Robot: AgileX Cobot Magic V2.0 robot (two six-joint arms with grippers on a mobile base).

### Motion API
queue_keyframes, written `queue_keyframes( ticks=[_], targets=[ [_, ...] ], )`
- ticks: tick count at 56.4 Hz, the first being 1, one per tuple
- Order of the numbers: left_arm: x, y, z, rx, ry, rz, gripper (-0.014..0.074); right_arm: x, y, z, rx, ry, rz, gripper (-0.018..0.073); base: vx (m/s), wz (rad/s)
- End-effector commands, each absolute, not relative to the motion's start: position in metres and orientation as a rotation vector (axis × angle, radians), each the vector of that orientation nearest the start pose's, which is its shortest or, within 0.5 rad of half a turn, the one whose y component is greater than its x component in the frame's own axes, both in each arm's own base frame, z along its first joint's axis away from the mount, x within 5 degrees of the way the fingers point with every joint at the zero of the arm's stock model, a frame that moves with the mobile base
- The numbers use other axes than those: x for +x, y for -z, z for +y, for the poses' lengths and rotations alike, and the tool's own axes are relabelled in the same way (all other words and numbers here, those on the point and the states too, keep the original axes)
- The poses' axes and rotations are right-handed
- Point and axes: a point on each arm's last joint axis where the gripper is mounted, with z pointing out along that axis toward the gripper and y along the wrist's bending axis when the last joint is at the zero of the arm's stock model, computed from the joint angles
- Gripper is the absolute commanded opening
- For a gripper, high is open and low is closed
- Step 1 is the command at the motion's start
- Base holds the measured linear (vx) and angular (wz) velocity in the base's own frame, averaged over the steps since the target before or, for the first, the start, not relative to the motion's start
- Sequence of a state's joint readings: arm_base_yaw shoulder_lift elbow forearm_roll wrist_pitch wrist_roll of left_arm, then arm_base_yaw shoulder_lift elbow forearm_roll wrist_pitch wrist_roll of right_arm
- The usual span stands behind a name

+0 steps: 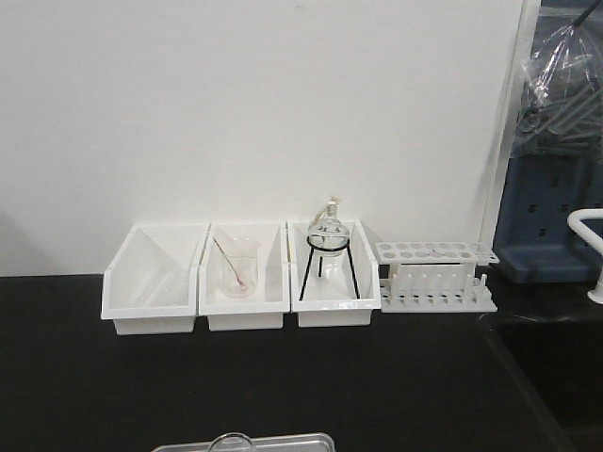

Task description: Move beaker to silver tray on left bench

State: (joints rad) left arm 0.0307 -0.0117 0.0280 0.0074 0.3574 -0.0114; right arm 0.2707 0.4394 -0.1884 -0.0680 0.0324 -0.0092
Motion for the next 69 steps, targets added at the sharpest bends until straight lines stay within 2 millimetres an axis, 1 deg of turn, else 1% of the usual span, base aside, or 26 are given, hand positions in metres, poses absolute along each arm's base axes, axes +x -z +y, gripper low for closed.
queue_keyframes(
  ticks=[1, 7, 13, 16, 30, 69],
  targets=[
    [0.054, -0.171, 0.002, -0.035, -0.011, 1.791, 0.0001, 0.086, -0.239, 0.016, -0.244, -0.054, 1.593, -0.0008, 0.0, 0.0],
    [0.054, -0.171, 0.002, -0.035, -0.011, 1.791, 0.0001, 0.071, -0.217, 0.009, -0.222, 0.034, 1.542, -0.0008, 0.0, 0.0],
    [0.054, -0.171, 0.002, -0.035, -0.011, 1.791, 0.0001, 0.059, -0.203, 0.006, -0.19, 0.046, 1.465, -0.0008, 0.0, 0.0],
    [0.054, -0.171, 0.002, -0.035, -0.011, 1.791, 0.0001, 0.054, -0.204, 0.005, -0.178, 0.045, 1.448, -0.0008, 0.0, 0.0],
    [0.054, -0.171, 0.001, -0.038, -0.006, 1.791, 0.0001, 0.055, -0.204, 0.005, -0.114, -0.019, 1.451, -0.0008, 0.0, 0.0],
    [0.054, -0.171, 0.001, -0.038, -0.006, 1.791, 0.0001, 0.055, -0.204, 0.005, -0.114, -0.019, 1.456, -0.0008, 0.0, 0.0]
  ],
)
